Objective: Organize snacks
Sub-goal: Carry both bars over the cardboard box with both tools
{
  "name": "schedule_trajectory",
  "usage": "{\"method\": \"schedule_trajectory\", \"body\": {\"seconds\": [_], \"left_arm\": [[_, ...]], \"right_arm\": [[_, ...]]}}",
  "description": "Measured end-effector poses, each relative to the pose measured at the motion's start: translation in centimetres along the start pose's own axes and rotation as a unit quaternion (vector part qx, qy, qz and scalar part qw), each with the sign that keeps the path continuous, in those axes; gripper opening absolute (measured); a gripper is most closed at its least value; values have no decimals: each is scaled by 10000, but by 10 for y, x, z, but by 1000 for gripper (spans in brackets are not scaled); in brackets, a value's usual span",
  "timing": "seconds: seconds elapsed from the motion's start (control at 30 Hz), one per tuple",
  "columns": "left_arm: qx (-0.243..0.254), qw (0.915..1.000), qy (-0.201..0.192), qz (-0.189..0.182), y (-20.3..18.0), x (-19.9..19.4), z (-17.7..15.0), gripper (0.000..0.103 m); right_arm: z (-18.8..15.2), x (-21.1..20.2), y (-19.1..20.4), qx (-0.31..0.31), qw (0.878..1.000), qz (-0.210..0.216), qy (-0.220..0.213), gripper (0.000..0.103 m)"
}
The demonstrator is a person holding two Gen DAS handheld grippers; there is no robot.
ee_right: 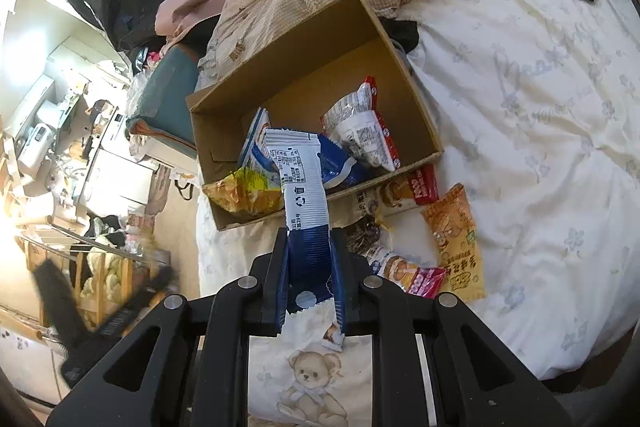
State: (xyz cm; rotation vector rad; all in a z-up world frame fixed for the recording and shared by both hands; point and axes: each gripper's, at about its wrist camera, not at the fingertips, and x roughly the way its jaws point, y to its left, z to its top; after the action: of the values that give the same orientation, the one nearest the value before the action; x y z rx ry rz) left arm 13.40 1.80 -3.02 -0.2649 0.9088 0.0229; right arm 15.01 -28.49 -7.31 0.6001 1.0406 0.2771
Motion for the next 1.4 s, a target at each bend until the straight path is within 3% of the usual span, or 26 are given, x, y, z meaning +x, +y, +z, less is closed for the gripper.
{"method": "schedule_trajectory", "body": {"seconds": [0.23, 0.63, 0.93, 1.4], "left_arm": [[778, 9959, -280, -375, -42, -6, 40, 23], [1019, 9943, -277, -130, -68, 37, 84, 23], [877, 9949, -497, -48, -62, 64, 91, 23], [1143, 9933, -191, 35, -73, 96, 82, 24]], "right_arm": [[29, -5, 6, -150, 9994, 21, -313, 19], [73, 14, -4, -123, 9985, -319, -421, 20], [91, 37, -9, -191, 9968, -667, -400, 20], [88, 71, -11, -201, 9967, -784, -44, 20]]}}
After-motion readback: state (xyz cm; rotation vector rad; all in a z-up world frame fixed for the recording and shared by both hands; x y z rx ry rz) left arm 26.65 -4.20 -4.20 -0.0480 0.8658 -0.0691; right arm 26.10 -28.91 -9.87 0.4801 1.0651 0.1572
